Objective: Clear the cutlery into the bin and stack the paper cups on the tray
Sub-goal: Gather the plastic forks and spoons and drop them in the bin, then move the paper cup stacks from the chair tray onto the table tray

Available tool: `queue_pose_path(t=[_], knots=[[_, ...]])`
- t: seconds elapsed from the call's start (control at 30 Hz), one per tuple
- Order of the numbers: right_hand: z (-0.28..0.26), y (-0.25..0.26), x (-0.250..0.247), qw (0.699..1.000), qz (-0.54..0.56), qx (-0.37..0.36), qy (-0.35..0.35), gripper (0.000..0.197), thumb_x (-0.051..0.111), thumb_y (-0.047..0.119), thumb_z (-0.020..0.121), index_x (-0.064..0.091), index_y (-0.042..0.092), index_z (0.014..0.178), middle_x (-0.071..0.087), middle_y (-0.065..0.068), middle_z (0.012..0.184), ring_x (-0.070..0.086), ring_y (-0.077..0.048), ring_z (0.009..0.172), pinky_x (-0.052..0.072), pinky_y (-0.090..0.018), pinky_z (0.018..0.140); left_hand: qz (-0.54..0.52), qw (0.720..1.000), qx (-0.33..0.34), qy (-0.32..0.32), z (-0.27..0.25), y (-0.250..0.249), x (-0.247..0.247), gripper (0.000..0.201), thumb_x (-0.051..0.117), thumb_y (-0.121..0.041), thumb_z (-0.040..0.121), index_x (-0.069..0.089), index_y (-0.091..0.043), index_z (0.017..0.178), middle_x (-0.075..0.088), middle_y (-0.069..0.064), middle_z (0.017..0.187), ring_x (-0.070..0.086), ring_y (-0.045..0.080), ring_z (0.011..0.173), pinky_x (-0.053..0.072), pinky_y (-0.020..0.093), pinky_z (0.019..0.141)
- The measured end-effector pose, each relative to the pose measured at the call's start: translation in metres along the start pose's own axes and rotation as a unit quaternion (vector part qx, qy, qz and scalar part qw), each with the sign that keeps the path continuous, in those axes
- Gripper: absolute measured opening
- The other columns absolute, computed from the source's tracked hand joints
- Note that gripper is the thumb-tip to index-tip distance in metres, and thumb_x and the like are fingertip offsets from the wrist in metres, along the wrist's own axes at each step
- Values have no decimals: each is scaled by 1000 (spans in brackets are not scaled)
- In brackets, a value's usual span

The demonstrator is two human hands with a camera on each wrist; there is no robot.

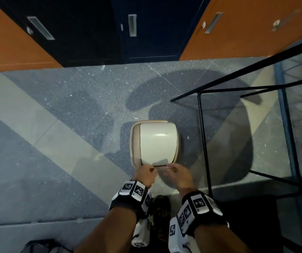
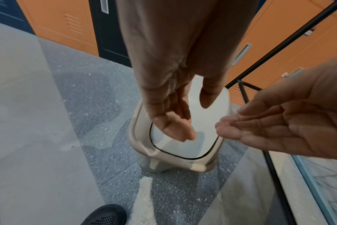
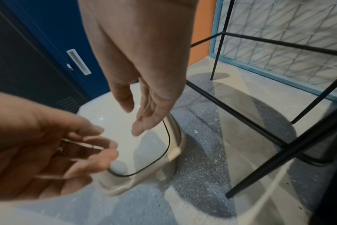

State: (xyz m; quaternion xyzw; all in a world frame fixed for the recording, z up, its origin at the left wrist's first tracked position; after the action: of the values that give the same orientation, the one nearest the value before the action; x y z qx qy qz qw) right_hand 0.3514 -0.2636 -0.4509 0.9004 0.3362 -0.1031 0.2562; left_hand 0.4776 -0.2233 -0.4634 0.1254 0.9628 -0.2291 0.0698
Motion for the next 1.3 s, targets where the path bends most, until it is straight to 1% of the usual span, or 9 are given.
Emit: queue_pose_path(t=[0.13,0.27,0.4,0.57,0.7,0.8,0.87,1.1,1.3], knots=[[-62,33,-33,988,42,-110,-96,19,57,7,88,64,5,106,66,-6,95,61,-18,94,44,-22,82,87,992,78,-56,-58,-51,-22,27,42,-12,95,60,3,110,63,18,115,59,30,109,43,29,88],[-135,70,-68,964,93,-210,-138,22,57,3,88,64,20,101,68,-4,95,65,-11,86,44,-1,72,66,968,196,-139,-126,-110,-51,23,48,-2,89,62,-2,108,61,14,111,60,24,94,38,17,77],[-227,107,-110,917,106,-336,-185,45,56,-4,84,56,40,95,67,-6,95,63,-3,82,47,-6,76,45,925,316,-208,-203,-161,-71,19,49,0,89,63,-4,101,53,3,98,54,16,83,40,20,77],[-347,122,-176,843,159,-443,-262,31,56,12,85,58,41,96,63,8,95,64,-5,88,47,-9,80,7,874,431,-225,-295,-222,-53,16,50,-2,89,61,-10,99,52,-3,96,56,12,85,44,25,85],[-412,101,-237,784,190,-481,-342,26,57,8,86,59,32,97,63,11,94,62,-4,89,47,-11,79,-45,845,497,-190,-356,-256,-13,11,55,-14,90,55,-21,98,51,-15,95,52,-8,89,40,4,81],[-439,78,-290,734,190,-482,-440,31,60,-1,83,56,25,101,54,16,99,55,-2,93,45,-14,82,-56,843,513,-148,-377,-276,24,21,58,-31,88,51,-25,107,48,-22,102,50,-2,101,36,2,84],[-441,59,-324,710,193,-456,-501,35,62,2,80,53,18,109,45,18,105,53,-15,101,47,-26,88,-36,856,496,-138,-378,-287,49,39,62,-36,85,47,-22,119,48,-11,116,47,7,113,36,11,90],[-388,46,-378,765,173,-396,-478,73,71,6,77,31,8,138,33,-10,144,38,-21,132,36,-42,110,-1,912,385,-145,-351,-296,91,72,74,-36,74,39,-14,133,41,8,139,39,24,131,36,34,107],[-353,52,-383,821,184,-377,-389,89,75,16,75,20,19,146,29,3,153,26,-5,136,24,-21,108,54,909,380,-160,-340,-307,100,81,81,-25,66,37,-13,133,47,11,133,41,28,128,38,38,102]])
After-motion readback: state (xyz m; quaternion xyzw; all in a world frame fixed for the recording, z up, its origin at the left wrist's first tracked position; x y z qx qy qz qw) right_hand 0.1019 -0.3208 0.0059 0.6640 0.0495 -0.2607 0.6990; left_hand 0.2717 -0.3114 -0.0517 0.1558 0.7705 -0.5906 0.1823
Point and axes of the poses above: each hand's wrist, its own z-axis towards the middle knuckle, its own x-axis out of the palm, y = z × x, the point moved 10 cm from there along z, towards the middle knuckle
